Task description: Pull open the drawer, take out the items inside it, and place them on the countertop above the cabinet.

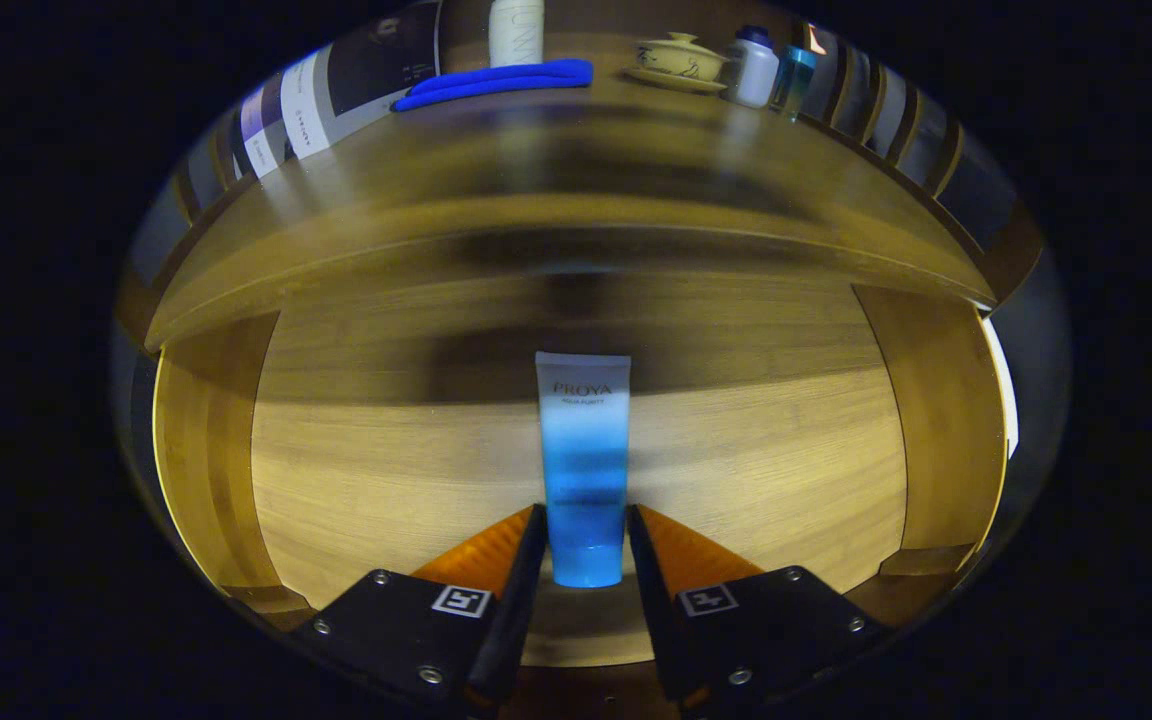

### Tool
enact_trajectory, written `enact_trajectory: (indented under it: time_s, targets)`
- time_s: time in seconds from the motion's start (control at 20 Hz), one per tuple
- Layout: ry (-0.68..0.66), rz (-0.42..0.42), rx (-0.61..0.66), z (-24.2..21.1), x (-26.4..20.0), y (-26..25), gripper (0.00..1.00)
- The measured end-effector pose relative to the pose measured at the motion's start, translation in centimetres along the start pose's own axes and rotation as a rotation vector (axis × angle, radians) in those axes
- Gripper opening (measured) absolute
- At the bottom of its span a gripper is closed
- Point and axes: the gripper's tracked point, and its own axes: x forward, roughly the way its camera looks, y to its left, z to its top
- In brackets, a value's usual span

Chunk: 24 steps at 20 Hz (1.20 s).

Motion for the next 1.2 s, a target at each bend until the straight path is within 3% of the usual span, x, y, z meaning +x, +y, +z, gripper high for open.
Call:
enact_trajectory:
  time_s: [0.35,1.2]
  targets:
    - [-0.099,-0.005,0.024,1.0,-0.8,-0.7,0.35]
    - [-0.226,-0.213,0.038,-0.7,-10.9,-6.2,0.34]
